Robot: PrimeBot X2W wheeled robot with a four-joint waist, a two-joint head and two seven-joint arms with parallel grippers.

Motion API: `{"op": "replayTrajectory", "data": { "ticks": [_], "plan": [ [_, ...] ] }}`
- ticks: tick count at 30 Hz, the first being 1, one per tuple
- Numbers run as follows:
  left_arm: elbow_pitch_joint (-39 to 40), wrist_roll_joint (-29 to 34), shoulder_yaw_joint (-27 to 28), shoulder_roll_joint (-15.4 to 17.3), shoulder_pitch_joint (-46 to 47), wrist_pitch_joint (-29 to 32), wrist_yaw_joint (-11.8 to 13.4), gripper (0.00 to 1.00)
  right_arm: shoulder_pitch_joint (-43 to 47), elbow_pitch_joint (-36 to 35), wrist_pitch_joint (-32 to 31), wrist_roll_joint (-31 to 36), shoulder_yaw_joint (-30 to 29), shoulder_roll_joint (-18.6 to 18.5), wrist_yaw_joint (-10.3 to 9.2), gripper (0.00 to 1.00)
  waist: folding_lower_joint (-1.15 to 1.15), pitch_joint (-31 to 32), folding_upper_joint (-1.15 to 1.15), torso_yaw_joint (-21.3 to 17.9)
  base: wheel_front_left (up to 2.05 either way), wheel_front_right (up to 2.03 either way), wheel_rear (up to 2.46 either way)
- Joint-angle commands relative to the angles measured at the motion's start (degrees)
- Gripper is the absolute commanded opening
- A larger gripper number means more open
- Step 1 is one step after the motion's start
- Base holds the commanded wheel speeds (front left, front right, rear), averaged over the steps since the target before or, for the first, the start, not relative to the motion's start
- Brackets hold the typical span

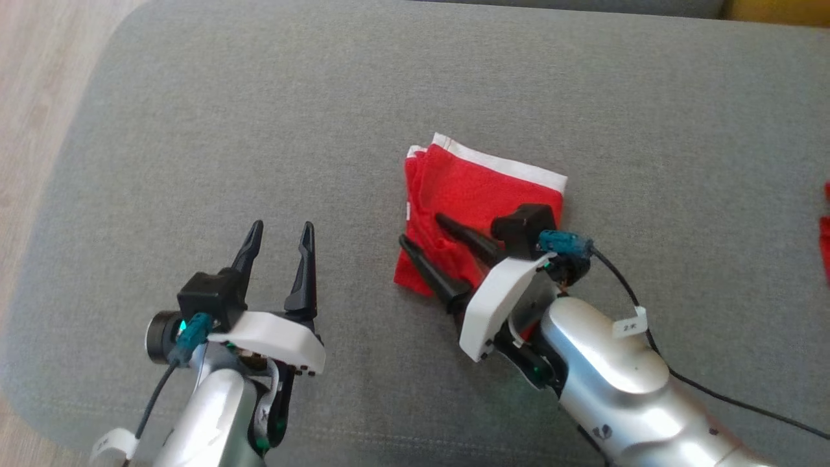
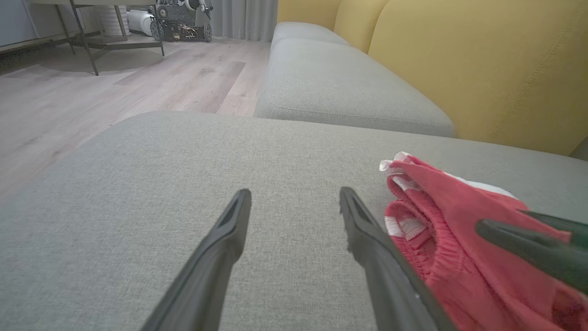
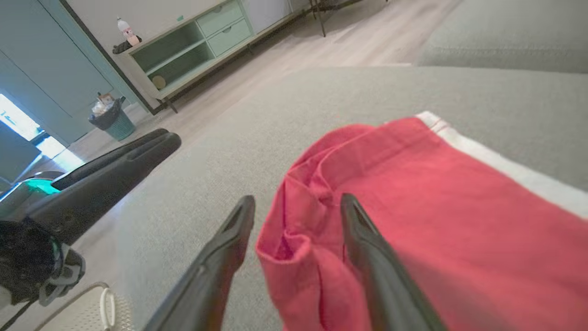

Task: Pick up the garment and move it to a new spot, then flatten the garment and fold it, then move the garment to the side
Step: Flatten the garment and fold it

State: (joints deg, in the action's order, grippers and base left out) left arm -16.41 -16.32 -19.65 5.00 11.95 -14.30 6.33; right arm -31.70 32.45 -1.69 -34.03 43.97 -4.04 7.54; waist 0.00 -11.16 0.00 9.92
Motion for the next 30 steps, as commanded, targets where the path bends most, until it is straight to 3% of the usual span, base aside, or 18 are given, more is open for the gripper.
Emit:
{"op": "replayTrajectory", "data": {
  "ticks": [1, 6, 13, 22, 30],
  "plan": [
    [1.74, -0.49, 2.15, 0.79, 2.15, -0.68, 0.47, 1.00, -1.88, -2.06, 2.41, 1.39, 1.04, 1.15, -0.05, 1.00, 0.00, 0.19, 0.00, -0.77, 0.00, 0.00, 0.00],
    [1.96, -0.56, 2.54, 1.23, 1.65, -0.69, 0.74, 1.00, -1.46, -5.50, 7.65, 3.24, -0.66, 1.15, -0.05, 1.00, 0.00, 0.95, 0.00, -2.74, 0.00, 0.00, 0.00],
    [2.51, -0.52, 2.87, 1.95, 1.18, -0.69, 1.16, 1.00, 3.13, -9.78, 10.35, 5.80, -11.93, -1.77, -0.05, 1.00, 0.00, 1.86, 0.00, -4.93, 0.00, 0.00, 0.00],
    [4.08, -0.42, 2.91, 3.29, 0.50, -0.16, 1.70, 1.00, 14.63, -17.34, 7.63, 14.60, -31.46, -5.00, -0.05, 1.00, 0.00, 2.81, 0.00, -7.38, 0.00, 0.00, 0.00],
    [5.43, -0.55, 2.72, 4.04, -0.47, 0.54, 2.20, 1.00, 22.37, -27.18, 3.25, 19.11, -39.85, -3.42, -0.05, 1.00, 0.00, 3.11, 0.00, -8.48, 0.00, 0.00, 0.00]
  ]
}}
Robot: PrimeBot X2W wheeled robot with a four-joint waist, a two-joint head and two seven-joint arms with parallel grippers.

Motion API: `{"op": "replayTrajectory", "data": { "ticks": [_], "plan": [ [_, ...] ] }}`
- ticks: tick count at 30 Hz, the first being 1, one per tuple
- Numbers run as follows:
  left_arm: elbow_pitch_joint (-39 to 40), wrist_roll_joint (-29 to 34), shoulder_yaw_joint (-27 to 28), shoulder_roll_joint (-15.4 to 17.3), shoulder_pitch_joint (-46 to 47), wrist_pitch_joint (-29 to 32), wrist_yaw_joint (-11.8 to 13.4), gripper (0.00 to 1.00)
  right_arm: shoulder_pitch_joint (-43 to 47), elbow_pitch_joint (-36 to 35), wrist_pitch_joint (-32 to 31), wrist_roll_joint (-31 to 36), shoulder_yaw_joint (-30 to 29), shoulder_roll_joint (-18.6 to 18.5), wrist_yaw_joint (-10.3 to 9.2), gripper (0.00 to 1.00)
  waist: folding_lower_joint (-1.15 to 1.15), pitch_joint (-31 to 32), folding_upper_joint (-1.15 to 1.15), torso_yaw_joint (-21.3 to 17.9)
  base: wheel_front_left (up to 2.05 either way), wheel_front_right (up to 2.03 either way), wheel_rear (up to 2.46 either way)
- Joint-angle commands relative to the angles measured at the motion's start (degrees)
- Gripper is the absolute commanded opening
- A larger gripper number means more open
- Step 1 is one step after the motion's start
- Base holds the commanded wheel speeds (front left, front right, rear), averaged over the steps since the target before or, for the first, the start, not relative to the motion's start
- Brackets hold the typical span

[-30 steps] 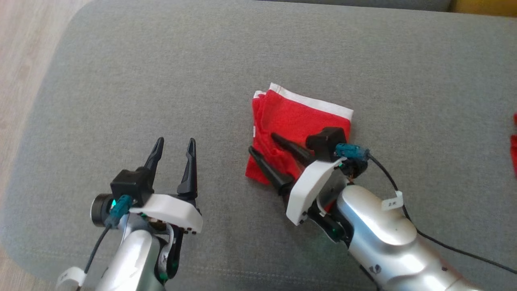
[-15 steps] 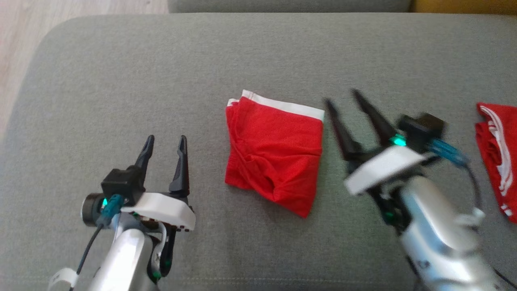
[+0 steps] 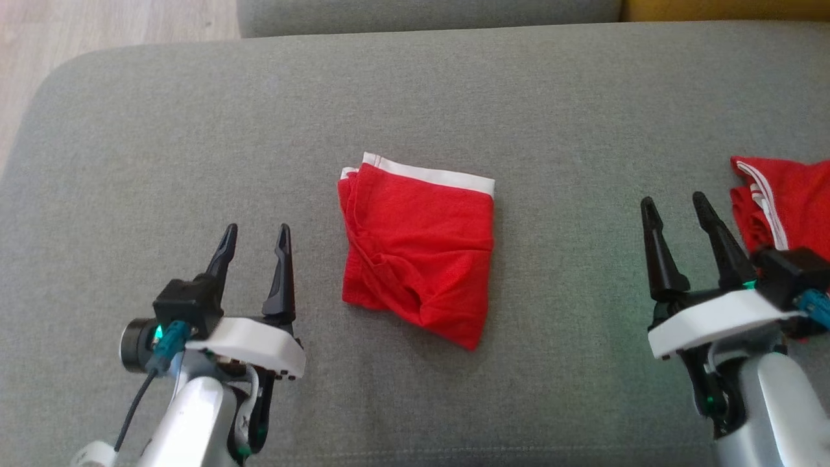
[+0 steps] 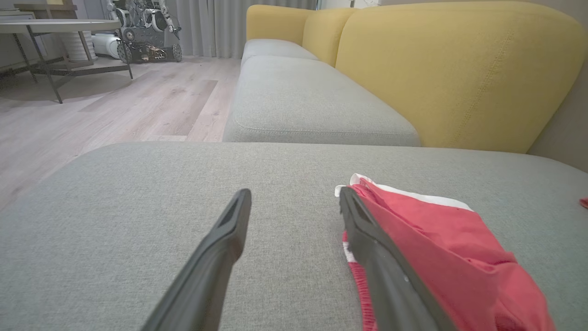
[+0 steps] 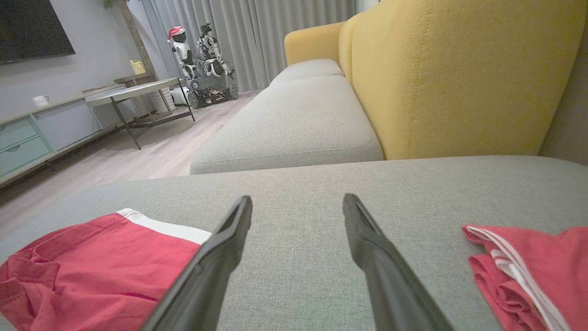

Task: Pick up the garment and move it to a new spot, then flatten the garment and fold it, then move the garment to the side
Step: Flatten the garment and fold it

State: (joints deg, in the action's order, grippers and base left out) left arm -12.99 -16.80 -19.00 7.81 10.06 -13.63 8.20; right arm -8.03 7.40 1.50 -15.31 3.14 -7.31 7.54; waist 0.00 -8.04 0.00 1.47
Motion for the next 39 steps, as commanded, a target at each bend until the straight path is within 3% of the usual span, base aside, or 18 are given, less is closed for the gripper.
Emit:
{"op": "replayTrajectory", "data": {
  "ticks": [1, 18, 19, 20, 21, 25, 33, 39],
  "plan": [
    [2.19, -0.06, 2.04, 1.30, 1.35, -0.04, 0.43, 1.00, -0.82, -3.02, -0.46, 0.79, 0.57, 0.06, -0.05, 1.00, 0.00, -0.06, 0.00, -0.09, 0.00, 0.00, 0.00],
    [2.82, -0.47, 1.17, 1.84, 1.16, 0.46, 0.95, 1.00, 1.39, -7.75, -3.48, 3.22, -1.39, 1.58, -0.05, 1.00, 0.00, 0.01, 0.00, 0.37, 0.00, 0.00, 0.00],
    [2.81, -0.52, 1.11, 1.83, 1.26, 0.45, 0.91, 1.00, 1.05, -7.34, -3.41, 3.05, -1.10, 1.73, -0.05, 0.81, 0.00, -0.05, 0.00, 0.51, 0.00, 0.00, 0.00],
    [2.77, -0.56, 1.04, 1.83, 1.33, 0.44, 0.88, 1.00, 0.70, -6.66, -3.48, 2.99, -0.65, 1.88, -0.05, 0.22, 0.00, -0.11, 0.00, 0.69, 0.00, 0.00, 0.00],
    [2.72, -0.59, 0.93, 1.80, 1.44, 0.44, 0.83, 1.00, 0.24, -5.87, -3.43, 2.81, 0.01, 2.07, -0.05, 0.00, 0.00, -0.19, 0.00, 0.94, 0.00, 0.00, 0.00],
    [2.53, -0.69, 0.59, 1.63, 1.82, 0.40, 0.67, 1.00, -1.56, -2.51, -3.16, 2.91, 3.52, 2.49, -0.05, 0.00, 0.00, -0.41, 0.00, 1.89, 0.00, 0.00, 0.00],
    [2.12, -0.80, 0.00, 1.41, 2.94, 0.22, 0.49, 1.00, -9.21, 10.08, -1.66, -1.06, 20.76, 3.79, -0.05, 0.00, 0.00, -1.33, 0.00, 4.67, 0.00, 0.00, 0.00],
    [1.63, -0.91, -0.67, 0.78, 4.04, -0.02, 0.24, 1.00, -15.70, 21.15, 1.40, -5.48, 28.82, 4.28, -0.05, 0.00, 0.00, -2.29, 0.00, 7.15, 0.00, 0.00, 0.00]
  ]
}}
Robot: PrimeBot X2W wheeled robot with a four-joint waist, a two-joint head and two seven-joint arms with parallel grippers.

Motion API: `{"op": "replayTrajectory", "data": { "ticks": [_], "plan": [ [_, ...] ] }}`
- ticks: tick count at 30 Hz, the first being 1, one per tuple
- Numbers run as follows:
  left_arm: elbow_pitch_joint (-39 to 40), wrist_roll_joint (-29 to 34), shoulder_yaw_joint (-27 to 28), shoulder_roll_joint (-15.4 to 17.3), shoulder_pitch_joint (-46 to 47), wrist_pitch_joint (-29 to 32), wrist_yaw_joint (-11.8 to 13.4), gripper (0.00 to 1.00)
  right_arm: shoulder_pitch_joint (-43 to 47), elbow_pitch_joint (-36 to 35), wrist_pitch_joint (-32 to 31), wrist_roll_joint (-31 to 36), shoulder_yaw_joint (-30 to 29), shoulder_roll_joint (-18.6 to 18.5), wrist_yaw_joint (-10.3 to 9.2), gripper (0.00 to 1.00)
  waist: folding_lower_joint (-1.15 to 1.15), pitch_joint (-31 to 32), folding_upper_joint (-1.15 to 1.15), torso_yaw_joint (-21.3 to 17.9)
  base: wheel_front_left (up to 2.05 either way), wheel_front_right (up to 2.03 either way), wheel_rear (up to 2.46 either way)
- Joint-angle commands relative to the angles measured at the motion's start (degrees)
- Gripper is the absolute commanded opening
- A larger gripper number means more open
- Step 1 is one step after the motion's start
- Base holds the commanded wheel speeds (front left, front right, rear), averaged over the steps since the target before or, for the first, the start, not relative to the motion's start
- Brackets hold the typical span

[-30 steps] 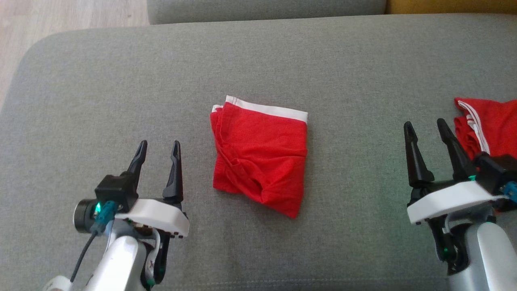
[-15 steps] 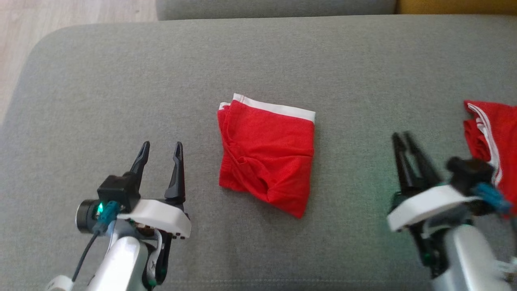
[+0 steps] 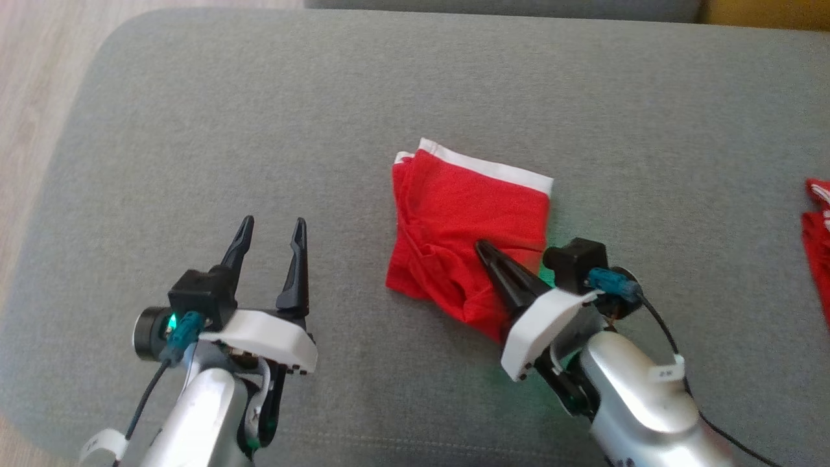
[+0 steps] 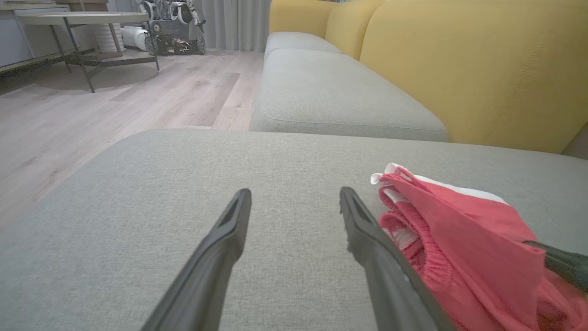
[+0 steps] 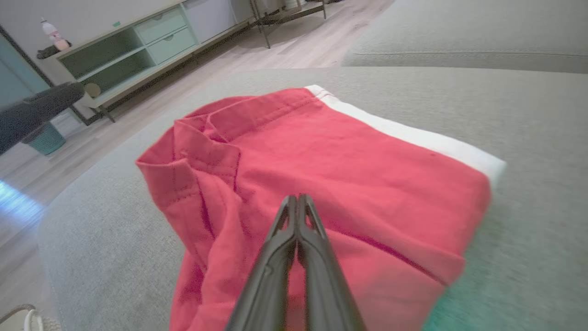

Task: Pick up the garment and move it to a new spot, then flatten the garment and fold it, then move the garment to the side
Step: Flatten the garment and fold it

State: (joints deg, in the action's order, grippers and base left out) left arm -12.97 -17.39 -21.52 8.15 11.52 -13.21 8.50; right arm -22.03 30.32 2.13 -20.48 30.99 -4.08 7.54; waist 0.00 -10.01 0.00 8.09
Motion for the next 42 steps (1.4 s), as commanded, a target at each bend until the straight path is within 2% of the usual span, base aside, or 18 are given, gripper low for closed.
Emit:
{"op": "replayTrajectory", "data": {
  "ticks": [1, 9, 17, 24, 31, 36, 40, 41, 42],
  "plan": [
    [1.53, -0.33, 1.74, 0.32, 2.69, -0.49, -0.05, 1.00, -2.66, -0.19, 1.42, -0.94, 2.10, 1.09, -0.05, 0.00, 0.00, -0.46, 0.00, 0.88, 0.00, 0.00, 0.00],
    [0.86, -0.48, 1.38, 0.00, 2.85, -0.90, -0.04, 1.00, -7.76, 4.59, 5.18, -9.06, 11.96, 1.19, -0.05, 0.00, 0.00, -0.80, 0.00, 2.31, 0.00, 0.00, 0.00],
    [0.24, -0.71, 1.41, 0.04, 2.99, -1.18, 0.03, 1.00, -9.11, 6.89, 4.19, -16.26, 22.54, 1.19, -0.05, 0.00, 0.00, -0.41, 0.00, 2.52, 0.00, 0.00, 0.00],
    [-0.02, -0.98, 1.56, 0.16, 2.71, -1.36, 0.17, 1.00, -10.58, 7.33, 6.85, -20.22, 27.13, 1.20, -0.05, 0.00, 0.00, -0.01, 0.00, 2.13, 0.00, 0.00, 0.00],
    [0.05, -1.11, 1.81, 0.54, 2.03, -1.46, 0.52, 1.00, -12.22, 5.56, 10.94, -20.15, 23.92, 0.98, -0.05, 0.00, 0.00, 0.80, 0.00, 1.28, 0.00, 0.00, 0.00],
    [0.38, -1.27, 2.06, 0.96, 1.23, -1.50, 0.97, 1.00, -11.46, 3.88, 12.18, -17.48, 17.57, -1.02, -0.05, 0.00, 0.00, 1.75, 0.00, 0.09, 0.00, 0.00, 0.00],
    [0.61, -1.34, 2.13, 1.34, 0.76, -1.47, 1.27, 1.00, -9.33, 2.46, 12.57, -14.29, 10.20, -2.64, -0.05, 0.00, 0.00, 2.65, 0.00, -0.92, 0.00, 0.00, 0.00],
    [0.71, -1.34, 2.14, 1.43, 0.63, -1.45, 1.38, 1.00, -8.53, 1.99, 12.62, -13.42, 8.06, -3.01, -0.05, 0.02, 0.00, 2.81, 0.00, -1.18, 0.00, 0.00, 0.00],
    [0.84, -1.33, 2.12, 1.54, 0.53, -1.42, 1.44, 1.00, -7.69, 1.51, 12.66, -12.39, 5.77, -3.40, -0.05, 0.54, 0.00, 2.94, 0.00, -1.43, 0.00, 0.00, 0.00]
  ]
}}
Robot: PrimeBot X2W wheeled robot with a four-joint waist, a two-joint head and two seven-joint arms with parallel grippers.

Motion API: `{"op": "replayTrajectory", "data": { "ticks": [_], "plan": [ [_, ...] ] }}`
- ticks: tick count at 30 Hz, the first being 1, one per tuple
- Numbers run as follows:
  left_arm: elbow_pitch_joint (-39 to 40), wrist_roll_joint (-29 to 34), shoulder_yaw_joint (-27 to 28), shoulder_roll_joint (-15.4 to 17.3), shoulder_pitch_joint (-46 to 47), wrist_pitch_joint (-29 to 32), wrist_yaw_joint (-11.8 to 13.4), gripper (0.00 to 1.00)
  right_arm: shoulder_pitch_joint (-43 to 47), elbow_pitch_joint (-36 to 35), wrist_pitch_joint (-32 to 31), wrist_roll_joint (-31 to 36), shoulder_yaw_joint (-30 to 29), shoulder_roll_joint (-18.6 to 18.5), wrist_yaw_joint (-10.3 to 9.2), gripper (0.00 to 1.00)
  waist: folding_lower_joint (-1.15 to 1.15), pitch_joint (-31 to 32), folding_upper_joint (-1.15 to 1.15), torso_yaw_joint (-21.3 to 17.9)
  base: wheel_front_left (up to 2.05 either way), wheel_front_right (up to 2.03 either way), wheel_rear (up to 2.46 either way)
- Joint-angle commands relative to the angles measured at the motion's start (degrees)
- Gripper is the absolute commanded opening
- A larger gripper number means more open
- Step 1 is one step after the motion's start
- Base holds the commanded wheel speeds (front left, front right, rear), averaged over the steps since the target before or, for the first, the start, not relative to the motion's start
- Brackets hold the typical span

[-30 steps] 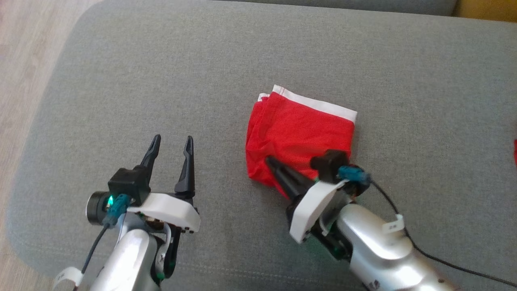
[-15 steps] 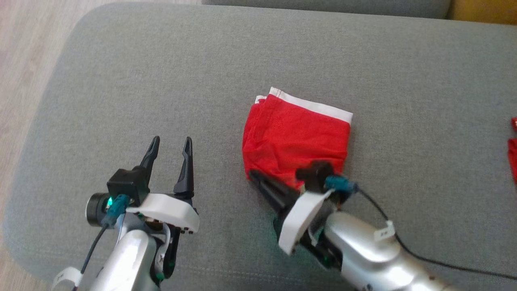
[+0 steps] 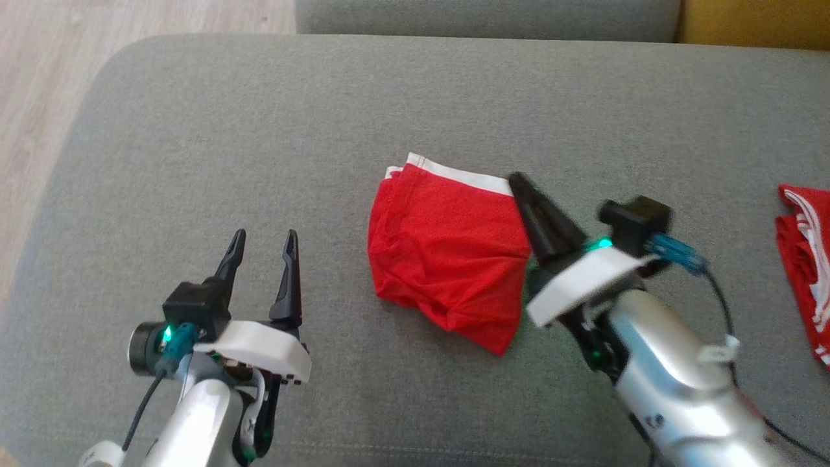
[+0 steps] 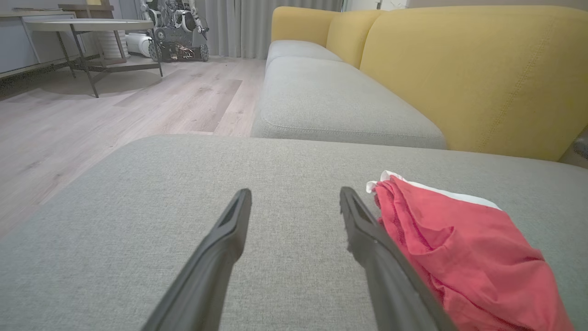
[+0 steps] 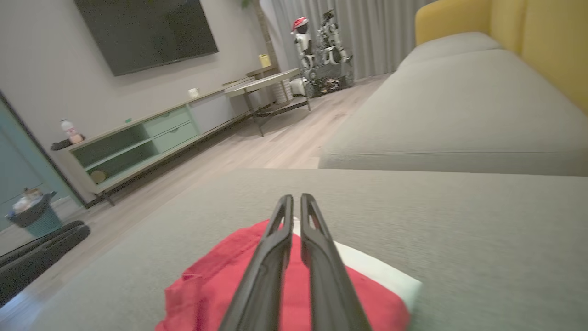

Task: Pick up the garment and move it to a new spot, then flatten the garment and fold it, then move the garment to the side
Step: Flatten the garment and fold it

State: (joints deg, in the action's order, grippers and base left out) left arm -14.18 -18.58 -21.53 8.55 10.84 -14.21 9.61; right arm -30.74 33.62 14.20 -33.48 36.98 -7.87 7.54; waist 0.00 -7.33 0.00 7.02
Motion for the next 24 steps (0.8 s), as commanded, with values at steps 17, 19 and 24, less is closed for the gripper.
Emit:
{"op": "replayTrajectory", "data": {
  "ticks": [17, 19, 24],
  "plan": [
    [5.11, 0.18, 1.55, 3.53, -1.85, 0.69, 1.35, 1.00, 22.06, -25.55, -8.84, 18.45, -31.18, 0.06, -0.05, 1.00, 0.00, 3.43, 0.00, -3.75, 0.00, 0.00, 0.00],
    [5.49, 0.22, 1.49, 3.77, -2.24, 0.90, 1.54, 1.00, 24.58, -28.89, -10.68, 19.70, -32.67, 0.53, -0.05, 1.00, 0.00, 3.59, 0.00, -3.88, 0.00, 0.00, 0.00],
    [6.06, 0.21, 1.27, 4.17, -2.81, 1.36, 1.86, 1.00, 28.80, -35.00, -14.18, 21.61, -35.07, 1.53, -0.05, 1.00, 0.00, 3.68, 0.00, -4.16, 0.00, 0.00, 0.00]
  ]
}}
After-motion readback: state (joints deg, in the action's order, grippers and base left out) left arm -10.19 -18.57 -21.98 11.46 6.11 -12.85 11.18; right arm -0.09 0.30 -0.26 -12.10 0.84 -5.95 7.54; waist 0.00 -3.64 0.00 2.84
